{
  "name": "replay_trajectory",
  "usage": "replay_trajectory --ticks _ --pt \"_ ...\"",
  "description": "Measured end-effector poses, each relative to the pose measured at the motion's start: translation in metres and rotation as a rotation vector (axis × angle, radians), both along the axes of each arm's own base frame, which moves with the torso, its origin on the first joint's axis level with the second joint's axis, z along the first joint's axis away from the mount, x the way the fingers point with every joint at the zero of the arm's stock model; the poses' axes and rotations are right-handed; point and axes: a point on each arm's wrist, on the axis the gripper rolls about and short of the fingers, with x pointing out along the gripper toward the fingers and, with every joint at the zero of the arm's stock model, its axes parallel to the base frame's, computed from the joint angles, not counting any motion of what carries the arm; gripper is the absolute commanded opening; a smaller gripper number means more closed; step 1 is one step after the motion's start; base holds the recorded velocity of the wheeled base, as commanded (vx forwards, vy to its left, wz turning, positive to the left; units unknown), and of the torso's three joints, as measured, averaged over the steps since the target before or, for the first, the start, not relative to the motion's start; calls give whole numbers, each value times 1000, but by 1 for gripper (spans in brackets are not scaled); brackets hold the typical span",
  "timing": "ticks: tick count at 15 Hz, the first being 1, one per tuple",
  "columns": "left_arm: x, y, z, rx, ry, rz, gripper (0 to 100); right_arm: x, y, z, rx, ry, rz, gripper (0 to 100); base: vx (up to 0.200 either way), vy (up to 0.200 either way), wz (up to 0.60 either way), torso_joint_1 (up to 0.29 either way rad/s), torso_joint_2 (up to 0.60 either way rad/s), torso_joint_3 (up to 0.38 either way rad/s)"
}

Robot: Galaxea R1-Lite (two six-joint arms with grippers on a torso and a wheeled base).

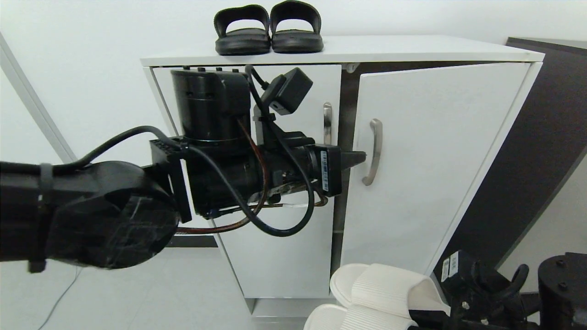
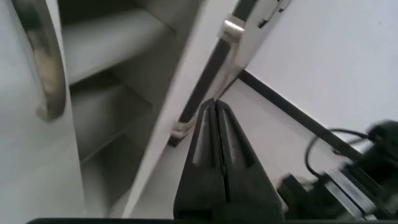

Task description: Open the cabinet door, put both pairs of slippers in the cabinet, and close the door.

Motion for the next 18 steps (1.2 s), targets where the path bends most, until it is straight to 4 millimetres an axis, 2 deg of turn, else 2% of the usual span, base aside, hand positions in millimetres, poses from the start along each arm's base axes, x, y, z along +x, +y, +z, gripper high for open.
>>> replay_trajectory --ticks 3,5,9,13,18 --pt "-21 14 6 -12 -6 -13 0 -2 0 0 1 -2 7 0 0 0 0 0 0 0" --pt "-20 20 9 -27 1 5 0 -3 0 -1 -14 -19 20 0 0 0 0 0 0 0" --pt "0 9 15 -80 -15 14 0 -10 0 -7 -47 -27 58 0 0 0 0 0 0 0" --pt "24 -12 6 -131 -9 20 0 -17 2 -10 -59 -20 95 0 0 0 0 0 0 0" --pt "36 -22 -4 -127 23 25 0 -25 4 -15 -77 -8 135 0 -200 0 0 2 3 0"
